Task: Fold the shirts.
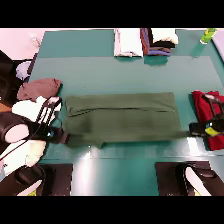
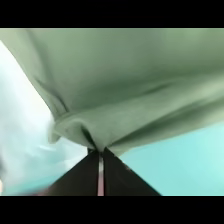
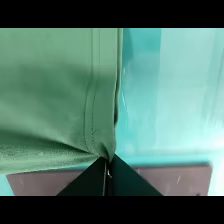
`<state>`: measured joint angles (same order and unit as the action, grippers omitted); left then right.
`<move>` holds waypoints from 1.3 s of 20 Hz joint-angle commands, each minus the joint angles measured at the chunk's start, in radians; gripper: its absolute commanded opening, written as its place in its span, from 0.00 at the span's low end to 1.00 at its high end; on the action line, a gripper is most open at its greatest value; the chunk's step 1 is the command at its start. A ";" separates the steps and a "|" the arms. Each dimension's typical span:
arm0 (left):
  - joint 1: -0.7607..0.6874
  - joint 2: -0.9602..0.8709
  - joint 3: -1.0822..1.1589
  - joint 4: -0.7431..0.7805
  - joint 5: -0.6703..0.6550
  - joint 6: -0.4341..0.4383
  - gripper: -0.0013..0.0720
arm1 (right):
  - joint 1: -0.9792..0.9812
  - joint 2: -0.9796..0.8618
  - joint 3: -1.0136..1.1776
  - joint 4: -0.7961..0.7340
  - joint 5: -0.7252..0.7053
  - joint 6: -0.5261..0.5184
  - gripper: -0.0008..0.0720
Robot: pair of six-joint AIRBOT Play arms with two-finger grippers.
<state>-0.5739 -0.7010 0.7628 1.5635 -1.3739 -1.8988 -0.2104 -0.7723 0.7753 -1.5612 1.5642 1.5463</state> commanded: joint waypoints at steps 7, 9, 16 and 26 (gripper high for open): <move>0.285 -0.515 0.352 0.074 0.396 0.240 0.05 | 0.067 -0.591 0.491 -0.001 -0.167 0.002 0.04; 0.308 -0.602 0.411 0.074 0.417 0.265 0.05 | 0.082 -0.698 0.604 0.000 -0.169 0.017 0.04; 0.310 -0.722 0.461 0.003 0.479 0.314 0.06 | 0.086 -0.936 0.859 0.163 -0.170 0.015 0.09; 0.303 -0.722 0.587 -0.056 0.258 0.303 0.05 | -0.005 -0.886 0.826 0.181 -0.117 -0.047 0.84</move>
<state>-0.2668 -1.4216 1.3312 1.5440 -1.0618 -1.5948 -0.1722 -1.6863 1.6733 -1.3926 1.4353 1.5124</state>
